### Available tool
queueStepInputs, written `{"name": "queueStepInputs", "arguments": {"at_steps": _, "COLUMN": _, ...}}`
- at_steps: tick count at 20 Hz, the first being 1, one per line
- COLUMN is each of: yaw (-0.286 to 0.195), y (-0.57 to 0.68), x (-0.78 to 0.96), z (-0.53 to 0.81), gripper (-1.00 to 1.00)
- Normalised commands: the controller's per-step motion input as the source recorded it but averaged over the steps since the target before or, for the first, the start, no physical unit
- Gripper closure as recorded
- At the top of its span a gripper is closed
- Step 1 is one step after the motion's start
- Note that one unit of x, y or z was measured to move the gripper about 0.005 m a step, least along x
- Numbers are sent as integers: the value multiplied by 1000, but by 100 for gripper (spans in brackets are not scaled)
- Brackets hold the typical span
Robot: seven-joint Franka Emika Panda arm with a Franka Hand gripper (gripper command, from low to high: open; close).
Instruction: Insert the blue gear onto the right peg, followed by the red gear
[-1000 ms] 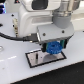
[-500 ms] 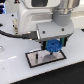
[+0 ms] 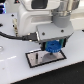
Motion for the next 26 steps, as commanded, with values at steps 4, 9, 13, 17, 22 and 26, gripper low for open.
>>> {"name": "queueStepInputs", "arguments": {"at_steps": 4, "yaw": 0, "y": -174, "x": 438, "z": 534, "gripper": 100}}
{"name": "queueStepInputs", "arguments": {"at_steps": 9, "yaw": 0, "y": -81, "x": 208, "z": 109, "gripper": 100}}
{"name": "queueStepInputs", "arguments": {"at_steps": 13, "yaw": 0, "y": -85, "x": 260, "z": -159, "gripper": 100}}
{"name": "queueStepInputs", "arguments": {"at_steps": 17, "yaw": 0, "y": -5, "x": 199, "z": -183, "gripper": 100}}
{"name": "queueStepInputs", "arguments": {"at_steps": 22, "yaw": 0, "y": 48, "x": 220, "z": 212, "gripper": 100}}
{"name": "queueStepInputs", "arguments": {"at_steps": 26, "yaw": 0, "y": 7, "x": 146, "z": 217, "gripper": 100}}
